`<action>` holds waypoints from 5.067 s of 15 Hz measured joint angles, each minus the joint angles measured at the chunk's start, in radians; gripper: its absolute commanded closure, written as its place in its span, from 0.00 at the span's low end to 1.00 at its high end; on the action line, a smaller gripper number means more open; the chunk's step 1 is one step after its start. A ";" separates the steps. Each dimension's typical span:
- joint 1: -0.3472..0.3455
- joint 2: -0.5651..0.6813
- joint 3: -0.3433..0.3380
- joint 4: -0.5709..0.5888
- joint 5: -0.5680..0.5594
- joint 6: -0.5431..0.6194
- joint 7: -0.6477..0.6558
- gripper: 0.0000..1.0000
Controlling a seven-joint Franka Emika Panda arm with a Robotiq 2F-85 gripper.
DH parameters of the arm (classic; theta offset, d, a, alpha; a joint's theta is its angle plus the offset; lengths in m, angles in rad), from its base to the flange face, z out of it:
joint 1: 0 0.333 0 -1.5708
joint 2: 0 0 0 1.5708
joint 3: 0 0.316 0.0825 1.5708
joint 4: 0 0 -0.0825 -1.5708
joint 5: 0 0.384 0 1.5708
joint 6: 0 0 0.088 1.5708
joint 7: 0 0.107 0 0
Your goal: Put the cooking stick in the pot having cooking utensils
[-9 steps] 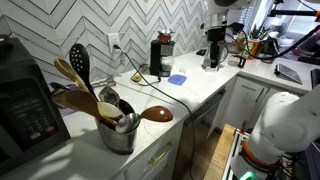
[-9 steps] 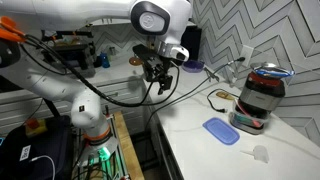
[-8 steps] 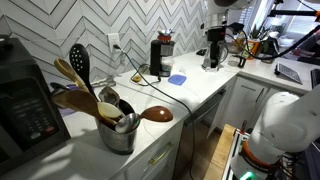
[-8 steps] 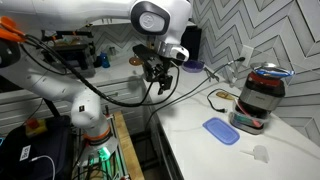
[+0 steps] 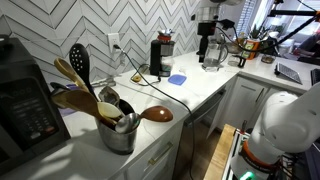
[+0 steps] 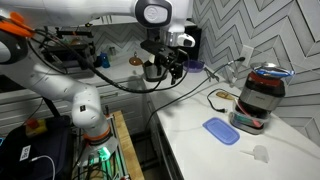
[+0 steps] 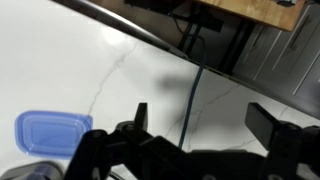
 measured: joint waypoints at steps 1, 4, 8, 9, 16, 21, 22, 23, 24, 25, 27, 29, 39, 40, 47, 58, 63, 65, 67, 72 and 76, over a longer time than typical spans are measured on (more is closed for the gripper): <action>0.017 0.023 0.015 0.028 0.000 0.012 -0.027 0.00; 0.061 0.104 0.052 0.129 0.000 0.019 -0.121 0.00; 0.076 0.168 0.057 0.199 0.000 0.019 -0.175 0.00; 0.076 0.170 0.057 0.201 0.000 0.019 -0.178 0.00; 0.039 0.272 0.050 0.261 0.108 0.116 -0.020 0.00; -0.033 0.544 0.030 0.489 0.204 0.233 0.123 0.00; -0.047 0.598 0.030 0.540 0.219 0.249 0.160 0.00; -0.057 0.647 0.032 0.587 0.229 0.263 0.203 0.00; -0.065 0.690 0.036 0.629 0.240 0.269 0.252 0.00; -0.068 0.723 0.041 0.664 0.247 0.270 0.287 0.00; -0.069 0.756 0.048 0.701 0.251 0.270 0.319 0.00; -0.069 0.759 0.049 0.712 0.251 0.270 0.327 0.00; -0.072 0.833 0.086 0.713 0.248 0.321 0.832 0.00; -0.079 0.843 0.081 0.714 0.248 0.327 0.872 0.00; -0.096 0.903 0.058 0.767 0.248 0.341 1.058 0.00; -0.090 0.927 0.059 0.770 0.246 0.377 1.125 0.00; -0.080 1.006 0.058 0.773 0.233 0.462 1.298 0.00; -0.078 1.043 0.059 0.793 0.230 0.466 1.320 0.00; -0.079 1.087 0.059 0.828 0.217 0.463 1.301 0.00; -0.075 1.213 0.059 0.981 0.128 0.424 1.269 0.00; -0.057 1.297 0.058 1.111 0.112 0.411 1.299 0.00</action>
